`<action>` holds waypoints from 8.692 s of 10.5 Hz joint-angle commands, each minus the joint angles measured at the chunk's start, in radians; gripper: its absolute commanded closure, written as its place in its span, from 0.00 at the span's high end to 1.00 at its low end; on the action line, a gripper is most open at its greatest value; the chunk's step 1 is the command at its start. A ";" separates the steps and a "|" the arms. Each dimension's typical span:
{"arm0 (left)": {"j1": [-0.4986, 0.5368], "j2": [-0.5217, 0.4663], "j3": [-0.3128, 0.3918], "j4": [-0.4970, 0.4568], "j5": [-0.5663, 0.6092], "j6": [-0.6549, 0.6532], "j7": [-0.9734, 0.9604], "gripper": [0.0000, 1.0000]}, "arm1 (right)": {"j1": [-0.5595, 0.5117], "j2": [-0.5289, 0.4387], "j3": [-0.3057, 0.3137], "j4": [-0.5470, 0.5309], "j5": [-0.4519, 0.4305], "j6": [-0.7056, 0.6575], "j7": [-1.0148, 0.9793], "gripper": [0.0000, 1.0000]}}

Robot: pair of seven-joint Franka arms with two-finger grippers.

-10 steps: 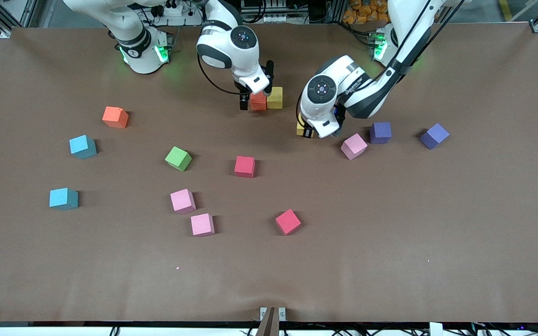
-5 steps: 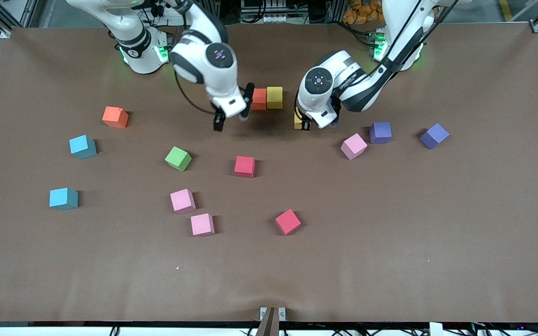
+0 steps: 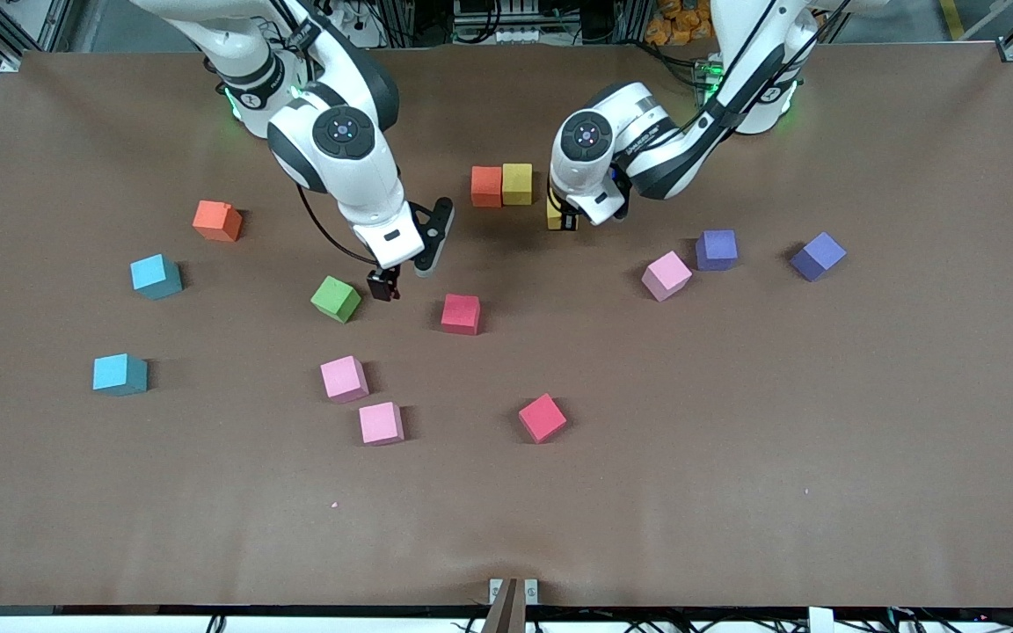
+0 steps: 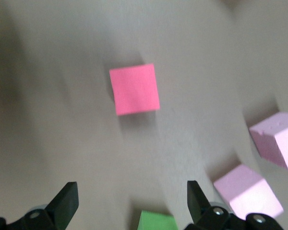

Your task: Arrange 11 blocks into digit 3

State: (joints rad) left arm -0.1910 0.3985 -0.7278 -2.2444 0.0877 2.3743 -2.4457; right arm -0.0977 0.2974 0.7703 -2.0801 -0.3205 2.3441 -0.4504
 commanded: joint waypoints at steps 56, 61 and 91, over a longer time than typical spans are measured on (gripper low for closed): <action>0.559 -0.096 -0.021 0.443 0.090 -0.481 1.619 1.00 | 0.588 0.103 -0.286 -0.097 0.038 0.198 1.711 0.19; 0.562 -0.095 -0.021 0.451 0.089 -0.481 1.656 1.00 | 0.610 0.120 -0.286 -0.097 0.035 0.184 1.737 0.20; -0.298 0.646 0.541 1.227 0.046 -0.066 1.077 1.00 | 0.027 -0.020 -0.318 -0.175 0.040 0.161 0.213 1.00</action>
State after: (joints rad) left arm -0.4727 1.0199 -0.1975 -1.0530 0.1491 2.2896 -1.3487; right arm -0.0274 0.2719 0.4368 -2.2371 -0.2802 2.4803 -0.1392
